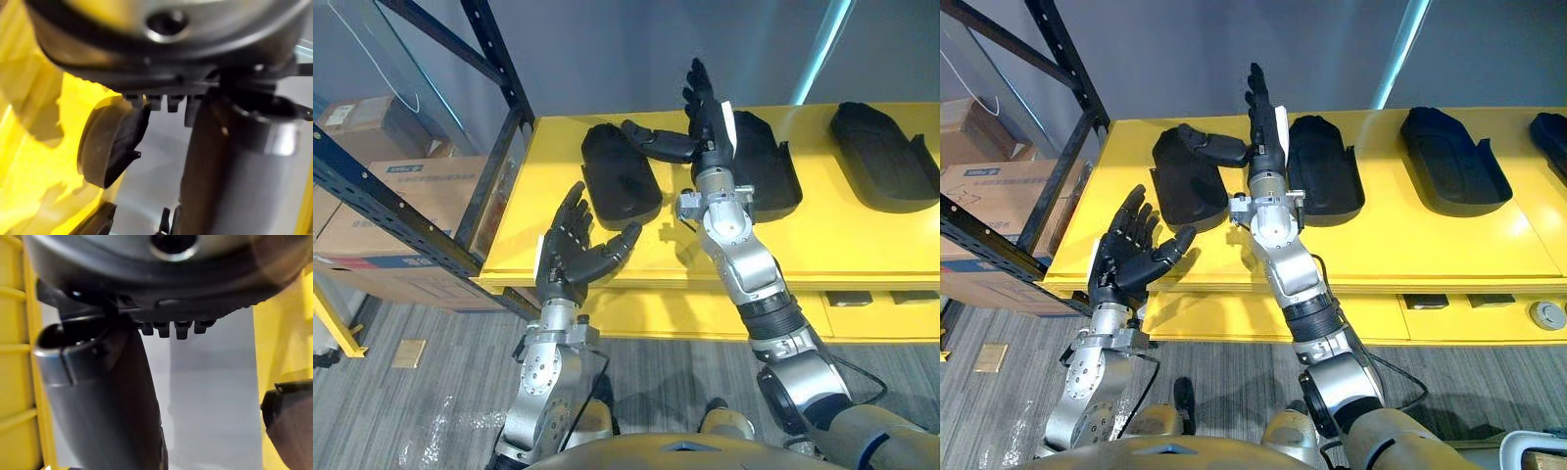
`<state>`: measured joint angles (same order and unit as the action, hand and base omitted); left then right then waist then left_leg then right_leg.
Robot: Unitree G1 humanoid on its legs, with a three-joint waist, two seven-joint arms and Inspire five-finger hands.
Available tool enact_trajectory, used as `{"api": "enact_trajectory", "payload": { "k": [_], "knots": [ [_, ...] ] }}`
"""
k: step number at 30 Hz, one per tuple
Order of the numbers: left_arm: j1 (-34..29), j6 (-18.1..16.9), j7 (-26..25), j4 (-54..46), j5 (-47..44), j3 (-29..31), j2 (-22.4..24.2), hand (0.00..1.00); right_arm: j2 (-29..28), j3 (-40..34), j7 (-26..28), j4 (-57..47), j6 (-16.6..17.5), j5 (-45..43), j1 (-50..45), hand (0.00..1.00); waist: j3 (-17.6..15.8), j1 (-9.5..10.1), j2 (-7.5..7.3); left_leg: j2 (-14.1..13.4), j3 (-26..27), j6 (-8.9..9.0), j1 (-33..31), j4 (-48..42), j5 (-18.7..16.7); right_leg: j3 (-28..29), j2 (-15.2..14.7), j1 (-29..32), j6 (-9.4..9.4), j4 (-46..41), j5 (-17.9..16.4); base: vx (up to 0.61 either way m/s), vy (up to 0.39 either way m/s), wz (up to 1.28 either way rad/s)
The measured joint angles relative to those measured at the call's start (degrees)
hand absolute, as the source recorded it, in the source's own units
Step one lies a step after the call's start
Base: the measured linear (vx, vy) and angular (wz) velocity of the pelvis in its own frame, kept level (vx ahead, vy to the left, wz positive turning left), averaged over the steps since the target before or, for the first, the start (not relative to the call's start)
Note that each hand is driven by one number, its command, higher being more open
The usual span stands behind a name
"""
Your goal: Walk over and take three plastic housings, then place them on the shelf
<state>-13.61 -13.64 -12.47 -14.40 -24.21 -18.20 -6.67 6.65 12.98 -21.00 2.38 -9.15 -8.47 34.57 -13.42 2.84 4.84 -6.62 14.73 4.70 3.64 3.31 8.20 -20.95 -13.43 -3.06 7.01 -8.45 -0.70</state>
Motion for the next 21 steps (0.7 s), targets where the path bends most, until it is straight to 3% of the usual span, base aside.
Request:
{"api": "enact_trajectory", "payload": {
  "k": [3,8,11,16,21],
  "knots": [
    [-0.17,-0.01,-0.05,-0.03,-0.01,-0.02,0.0,1.0,0.42,-0.27,2.63,-2.16,-1.63,-0.09,-0.33,1.0,0.2,-0.17,0.27,-0.01,0.16,0.0,0.0,-0.01,-0.07,0.12,0.05,0.0,-0.01,0.24,0.01,0.0,-0.002,-0.01],
    [-0.52,-0.13,-0.19,-0.26,-0.14,1.89,0.05,1.0,3.23,0.17,11.79,-9.65,-4.29,-3.77,-8.88,1.0,0.29,-0.11,0.24,0.0,0.56,0.04,-0.01,-0.06,-0.4,0.36,0.14,-0.04,0.25,0.52,0.26,0.03,-0.009,-0.03],
    [-0.5,-0.75,-0.78,-1.02,-0.14,3.79,0.11,1.0,4.96,0.99,15.16,-10.09,-4.37,-4.68,-10.93,1.0,0.29,-0.43,0.21,-0.02,0.82,0.06,-0.01,-0.06,-0.54,0.59,0.21,0.08,0.27,0.58,0.27,0.02,-0.011,-0.04],
    [-0.5,-2.47,-2.09,-3.2,-0.06,5.5,0.22,1.0,4.99,1.6,18.27,-13.4,-4.67,-5.49,-11.34,1.0,0.28,-0.52,-0.34,-0.11,1.21,0.02,-0.01,-0.18,-0.84,0.93,0.34,0.23,0.27,0.73,0.28,0.0,-0.006,-0.03],
    [-0.45,-2.7,-2.63,-4.97,0.16,6.85,0.25,1.0,4.81,3.44,19.27,-16.7,-4.62,-3.74,-12.92,1.0,0.75,-0.52,-2.04,-0.19,1.66,0.07,-0.12,-1.19,-1.91,1.44,0.38,0.04,0.33,1.14,0.32,0.01,-0.001,-0.04]
  ]
}}
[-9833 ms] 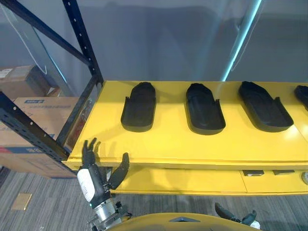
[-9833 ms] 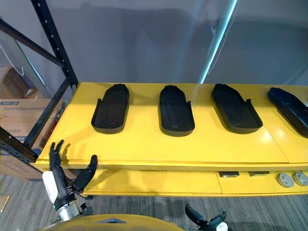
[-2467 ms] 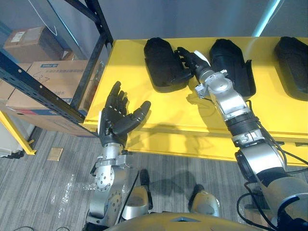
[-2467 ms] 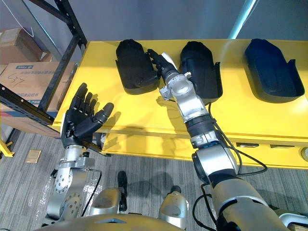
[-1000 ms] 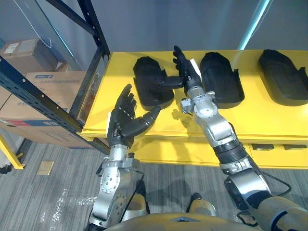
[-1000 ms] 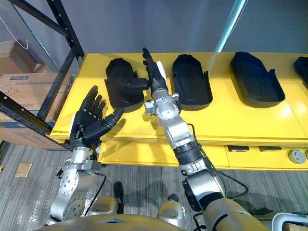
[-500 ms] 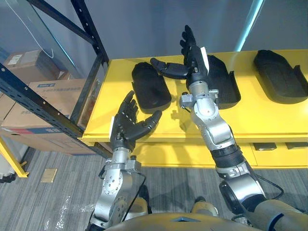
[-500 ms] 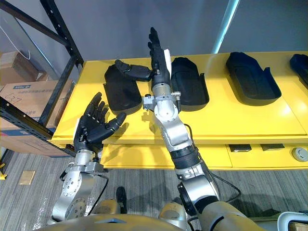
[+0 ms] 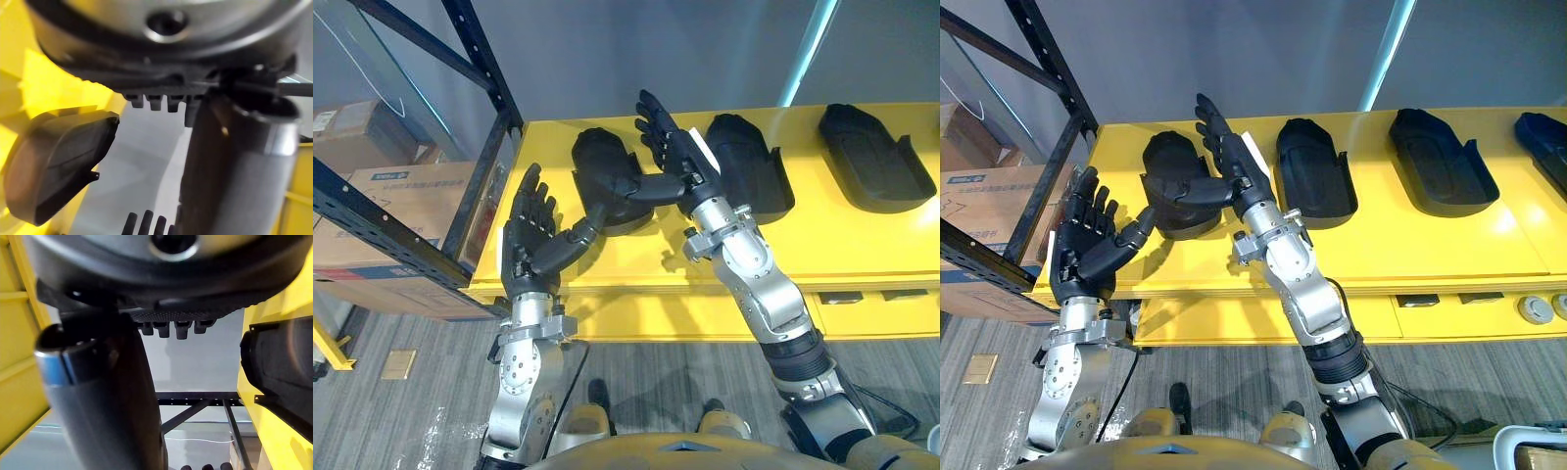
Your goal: Walk over and take three plastic housings, then place them on the shelf
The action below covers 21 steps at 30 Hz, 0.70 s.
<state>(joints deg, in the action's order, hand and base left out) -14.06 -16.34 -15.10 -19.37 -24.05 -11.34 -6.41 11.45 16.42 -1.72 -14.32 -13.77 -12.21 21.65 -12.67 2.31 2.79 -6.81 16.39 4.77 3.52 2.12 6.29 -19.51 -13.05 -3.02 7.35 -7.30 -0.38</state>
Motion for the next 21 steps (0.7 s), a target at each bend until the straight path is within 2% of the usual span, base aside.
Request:
{"api": "enact_trajectory", "payload": {
  "k": [2,6,13,21],
  "knots": [
    [0.01,0.0,-1.06,-0.36,0.07,0.18,0.2,1.0,0.1,0.09,-0.17,-0.43,-0.02,1.37,-3.35,1.0,0.15,-0.2,-0.43,0.02,0.46,-0.01,0.01,-0.08,-0.46,0.36,0.0,0.09,0.09,0.35,0.05,0.02,0.0,-0.1],
    [0.02,0.0,-1.2,-0.46,0.09,0.6,1.03,1.0,0.08,0.05,-0.49,-0.43,-0.35,2.75,-3.51,1.0,0.14,-1.07,-0.43,0.0,0.75,-0.04,0.04,-0.34,-0.64,0.84,0.02,0.17,0.09,0.37,0.05,0.01,-0.003,-0.04],
    [0.04,0.01,-2.15,-1.56,0.16,0.46,1.07,1.0,0.0,-0.03,-2.81,-0.47,-0.36,5.16,-6.9,1.0,0.1,-1.09,-0.51,-0.07,1.07,0.08,0.03,-0.97,-1.32,1.06,0.01,0.13,0.07,0.42,0.01,0.0,-0.002,-0.02],
    [0.02,0.01,-2.15,-1.57,0.17,0.44,1.09,1.0,-0.05,0.08,-0.18,-0.47,-1.57,5.14,-8.09,1.0,0.02,-1.18,-0.62,-0.08,1.17,0.07,0.02,-1.02,-1.52,1.14,0.01,0.17,0.03,0.44,-0.05,0.0,0.0,0.0]
  ]
}}
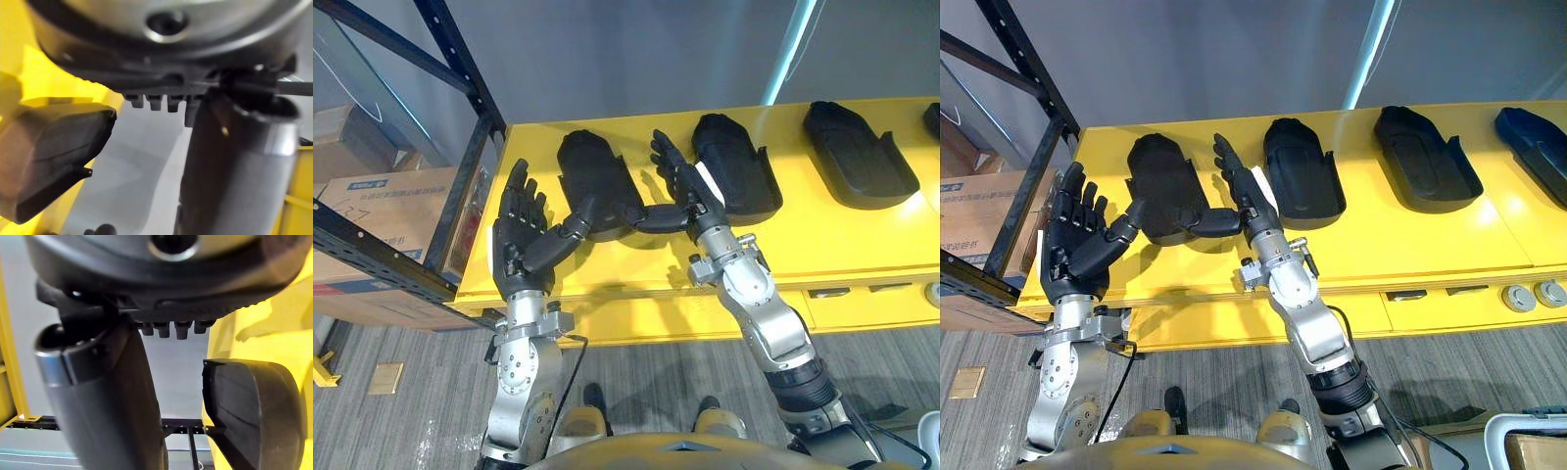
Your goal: Walk over and take three plastic housings, then place them on the shelf
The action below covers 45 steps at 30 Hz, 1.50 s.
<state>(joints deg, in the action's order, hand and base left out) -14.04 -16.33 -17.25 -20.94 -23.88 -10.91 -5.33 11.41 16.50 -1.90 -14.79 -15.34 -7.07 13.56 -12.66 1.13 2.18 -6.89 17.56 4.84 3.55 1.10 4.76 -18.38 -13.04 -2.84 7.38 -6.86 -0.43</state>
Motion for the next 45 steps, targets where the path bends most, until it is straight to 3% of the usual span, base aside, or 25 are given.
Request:
{"api": "enact_trajectory", "payload": {
  "k": [8,11,13,19,45],
  "knots": [
    [-0.03,-0.03,-2.25,-0.69,2.36,0.51,0.05,1.0,0.06,2.36,1.72,0.4,-1.48,-0.06,-3.9,1.0,-0.65,-0.13,-0.55,0.0,-0.02,0.02,-0.06,-0.03,-0.1,-0.04,-0.01,0.03,-0.12,-0.01,-0.1,0.0,0.0,0.0],
    [-0.09,-0.3,-4.09,-2.62,4.53,2.26,0.4,1.0,0.05,2.57,2.0,0.48,-1.54,-0.06,-3.91,1.0,-1.16,-0.07,-0.31,0.01,-0.14,0.01,-0.06,-0.04,-0.1,-0.16,-0.03,-0.03,-0.25,-0.08,-0.21,0.0,0.0,0.0],
    [-1.2,-2.27,-6.66,-5.6,6.55,5.83,0.98,1.0,0.07,3.36,1.95,1.21,-1.54,-0.06,-4.27,1.0,-1.33,-0.1,-0.1,0.0,-0.33,0.02,-0.07,-0.02,-0.11,-0.38,-0.03,-0.15,-0.28,-0.11,-0.32,-0.01,-0.004,0.04],
    [-2.55,-3.7,-8.3,-8.48,6.6,9.45,1.06,1.0,-0.01,3.93,1.55,1.75,-1.35,-0.08,-5.68,1.0,-1.34,0.11,-0.1,0.04,-0.78,0.03,-0.09,-0.01,-0.12,-0.97,-0.15,-0.4,-0.27,-0.36,-0.65,0.0,0.0,0.04],
    [-4.25,-3.62,-5.84,-10.13,6.58,10.64,2.56,1.0,0.04,6.17,5.05,2.98,0.79,-2.73,-5.87,1.0,-1.48,0.01,-0.52,0.08,-0.95,-0.02,-0.04,0.03,-0.07,-1.23,-0.21,-0.57,-0.29,-0.41,-0.68,0.0,0.0,0.0]
  ]
}}
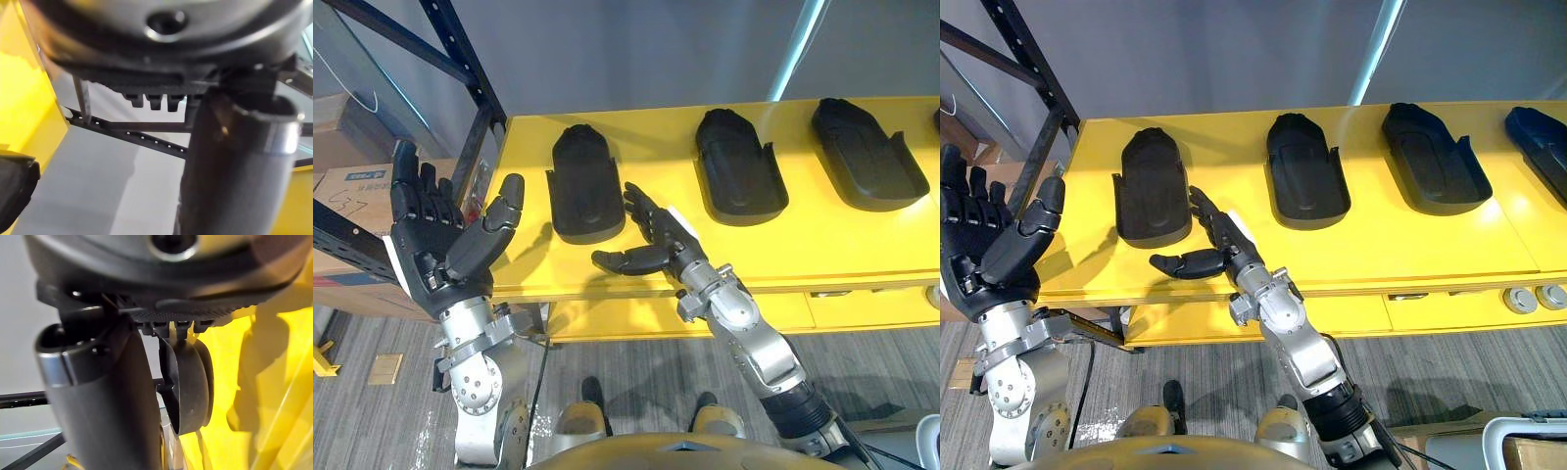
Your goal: Walk over and take three plastic housings, then place them on the shelf
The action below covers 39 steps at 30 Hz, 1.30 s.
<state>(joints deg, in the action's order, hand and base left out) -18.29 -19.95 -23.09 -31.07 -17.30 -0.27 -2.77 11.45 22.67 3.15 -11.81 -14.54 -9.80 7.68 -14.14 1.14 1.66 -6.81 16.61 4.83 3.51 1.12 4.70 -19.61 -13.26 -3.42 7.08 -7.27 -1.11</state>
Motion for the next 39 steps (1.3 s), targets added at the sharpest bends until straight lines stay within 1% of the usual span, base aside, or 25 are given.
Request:
{"api": "enact_trajectory", "payload": {
  "k": [4,12,19,21,24,28,29,30,31,32,33,34,36,37,39],
  "knots": [
    [0.0,0.05,0.0,0.0,0.0,-0.01,0.0,1.0,0.02,1.08,0.65,0.0,0.37,-0.09,-0.07,1.0,-0.13,0.02,-0.38,0.01,-0.05,0.0,0.02,0.0,0.01,-0.05,0.0,-0.07,0.0,0.03,0.0,0.0,0.0,0.0],
    [-0.01,0.06,0.0,0.01,0.0,-0.16,0.0,1.0,0.01,3.08,1.24,0.03,0.43,-0.07,-0.08,1.0,-0.1,0.06,-0.47,0.01,-0.27,-0.03,0.05,0.0,0.05,-0.29,0.0,-0.28,0.0,0.1,0.01,0.0,0.0,0.0],
    [-0.16,0.1,0.12,0.01,0.0,-1.07,0.0,1.0,-0.04,3.89,-0.39,0.83,1.49,-0.05,-0.08,1.0,-0.09,0.12,-0.47,0.03,-0.55,-0.06,0.08,0.02,0.15,-0.57,0.01,-0.6,0.03,0.23,0.03,0.0,0.0,0.02],
    [-0.18,0.1,0.33,0.02,0.0,-1.15,-0.01,1.0,-0.07,4.05,-1.99,0.95,1.92,0.42,-0.09,1.0,-0.09,0.16,-0.48,0.04,-0.57,-0.07,0.08,0.03,0.19,-0.58,0.01,-0.61,0.04,0.24,0.05,0.0,0.0,0.0],
    [-0.19,0.1,0.44,0.02,0.0,-1.21,-0.01,1.0,-0.08,3.53,-2.59,1.99,4.01,0.47,-0.17,1.0,-0.09,0.18,-0.48,0.05,-0.56,-0.07,0.07,0.06,0.25,-0.57,0.01,-0.6,0.07,0.28,0.08,0.0,0.0,0.0],
    [-0.28,0.11,0.59,0.02,-0.01,-1.17,-0.01,1.0,-0.08,0.48,-1.49,0.98,10.27,0.69,-0.47,1.0,-0.08,0.29,-0.49,0.08,-0.55,-0.07,0.07,0.07,0.26,-0.56,0.01,-0.64,0.14,0.38,0.14,0.0,0.0,0.0],
    [-0.34,0.12,0.97,0.02,-0.02,-1.14,-0.01,1.0,-0.07,-1.2,-0.4,-1.49,12.73,0.52,-0.97,1.0,-0.08,0.29,-0.49,0.09,-0.54,-0.07,0.08,0.07,0.26,-0.55,0.02,-0.66,0.19,0.44,0.17,0.0,0.0,0.0],
    [-0.34,0.13,1.2,0.02,-0.02,-1.14,-0.01,1.0,-0.08,-1.94,0.24,-2.9,13.63,0.41,-1.33,1.0,-0.07,0.29,-0.49,0.09,-0.54,-0.07,0.08,0.07,0.25,-0.55,0.02,-0.67,0.2,0.47,0.18,0.0,0.0,0.0],
    [-0.35,0.13,1.58,0.02,-0.02,-1.11,-0.02,1.0,-0.06,-2.98,1.47,-5.1,14.99,-0.3,-1.92,1.0,-0.07,0.28,-0.49,0.09,-0.54,-0.06,0.08,0.07,0.25,-0.54,0.03,-0.67,0.21,0.48,0.19,0.0,0.0,0.0],
    [-0.42,0.14,2.28,0.02,-0.05,-0.86,-0.02,1.0,-0.06,-4.29,4.19,-8.12,17.56,-2.48,-2.71,1.0,-0.05,0.24,-0.51,0.08,-0.53,-0.04,0.09,0.06,0.23,-0.53,0.04,-0.68,0.21,0.52,0.19,0.0,0.0,0.0],
    [-0.44,0.17,2.55,0.02,-0.06,-0.72,-0.02,1.0,-0.03,-4.56,5.12,-9.08,18.62,-2.9,-2.91,1.0,-0.05,0.14,-0.51,0.08,-0.52,-0.04,0.11,0.06,0.22,-0.51,0.05,-0.68,0.22,0.54,0.19,0.0,0.0,0.0],
    [-0.44,0.21,3.14,0.02,-0.1,-0.54,-0.02,1.0,-0.03,-4.95,7.12,-10.45,20.9,-3.08,-3.27,1.0,-0.01,0.02,-0.49,0.08,-0.48,-0.03,0.16,0.06,0.2,-0.47,0.06,-0.7,0.23,0.56,0.2,0.0,0.0,0.0],
    [-0.44,0.24,4.52,0.02,-0.09,-0.41,-0.02,1.0,0.05,-5.19,11.22,-11.63,24.05,-3.68,-3.99,1.0,0.03,0.05,-0.48,0.06,-0.49,-0.02,0.28,0.06,0.19,-0.49,0.09,-0.86,0.23,0.6,0.2,0.0,0.0,0.0],
    [-0.44,0.27,4.87,0.02,-0.09,-0.38,-0.02,1.0,0.03,-5.22,12.91,-11.62,24.42,-4.53,-4.12,1.0,0.04,0.07,-0.47,0.06,-0.49,-0.01,0.34,0.06,0.18,-0.49,0.09,-0.94,0.23,0.63,0.2,0.0,0.0,0.0],
    [-0.45,0.44,5.95,0.02,-0.09,-0.23,-0.02,1.0,0.32,-4.68,19.65,-11.59,24.79,-7.93,-4.87,1.0,0.04,0.2,-0.48,0.06,-0.51,0.02,0.78,0.08,0.08,-0.57,0.16,-1.68,0.31,1.09,0.27,0.0,0.0,0.0]
  ]
}}
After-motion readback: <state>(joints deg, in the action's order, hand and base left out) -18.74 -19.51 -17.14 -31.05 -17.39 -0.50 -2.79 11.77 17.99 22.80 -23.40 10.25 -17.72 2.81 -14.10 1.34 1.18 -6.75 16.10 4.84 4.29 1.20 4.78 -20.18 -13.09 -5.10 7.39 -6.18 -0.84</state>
